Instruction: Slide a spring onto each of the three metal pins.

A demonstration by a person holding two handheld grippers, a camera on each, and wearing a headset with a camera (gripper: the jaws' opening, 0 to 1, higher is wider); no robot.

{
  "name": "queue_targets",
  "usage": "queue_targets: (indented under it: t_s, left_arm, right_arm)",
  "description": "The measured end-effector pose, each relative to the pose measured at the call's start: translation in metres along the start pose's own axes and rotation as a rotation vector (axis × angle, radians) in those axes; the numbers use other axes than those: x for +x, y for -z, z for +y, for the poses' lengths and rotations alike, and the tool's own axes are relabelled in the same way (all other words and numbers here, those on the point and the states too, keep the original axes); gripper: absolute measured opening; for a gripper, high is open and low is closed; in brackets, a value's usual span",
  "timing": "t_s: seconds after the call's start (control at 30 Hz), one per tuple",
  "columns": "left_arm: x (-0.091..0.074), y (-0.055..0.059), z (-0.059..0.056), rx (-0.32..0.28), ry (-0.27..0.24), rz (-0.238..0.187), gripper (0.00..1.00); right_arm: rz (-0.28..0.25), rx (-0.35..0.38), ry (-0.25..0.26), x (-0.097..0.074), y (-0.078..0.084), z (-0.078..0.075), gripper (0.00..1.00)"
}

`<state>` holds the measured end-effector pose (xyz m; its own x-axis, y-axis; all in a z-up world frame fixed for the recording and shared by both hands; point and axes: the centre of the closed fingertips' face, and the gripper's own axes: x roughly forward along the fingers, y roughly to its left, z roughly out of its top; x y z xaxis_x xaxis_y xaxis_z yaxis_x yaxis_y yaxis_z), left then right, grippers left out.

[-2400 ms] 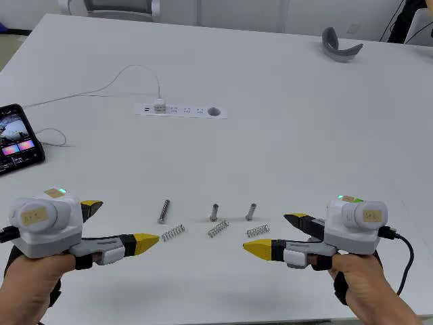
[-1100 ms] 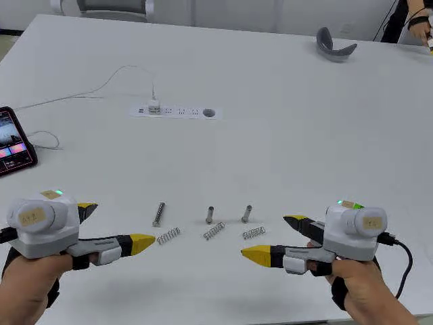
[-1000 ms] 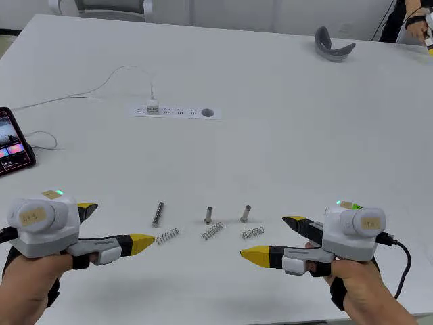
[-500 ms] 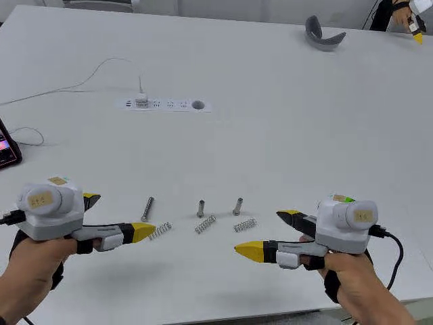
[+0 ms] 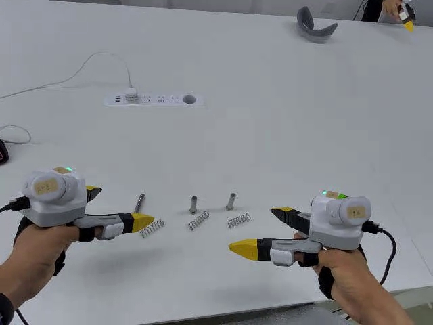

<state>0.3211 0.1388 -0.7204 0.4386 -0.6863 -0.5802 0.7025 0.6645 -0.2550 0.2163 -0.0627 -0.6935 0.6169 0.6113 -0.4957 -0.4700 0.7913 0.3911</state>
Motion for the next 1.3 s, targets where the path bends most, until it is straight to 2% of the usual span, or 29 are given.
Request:
queue_targets:
  t_s: [0.37, 0.8, 1.0, 1.3]
  left_arm:
    - [0.017, 0.002, 0.001, 0.001, 0.012, 0.026, 0.88]
    - [0.038, 0.007, 0.009, 0.001, 0.004, 0.057, 0.76]
    - [0.048, 0.014, 0.011, -0.001, -0.001, 0.079, 0.69]
    - [0.066, 0.024, 0.016, -0.008, -0.029, 0.110, 0.51]
  right_arm:
    - [0.007, 0.003, -0.002, 0.000, 0.004, 0.000, 0.99]
    - [0.021, 0.005, -0.005, 0.002, 0.008, 0.002, 0.98]
    - [0.024, 0.010, -0.002, 0.002, 0.009, 0.000, 0.97]
    - [0.028, 0.020, 0.006, 0.000, 0.011, -0.003, 0.97]
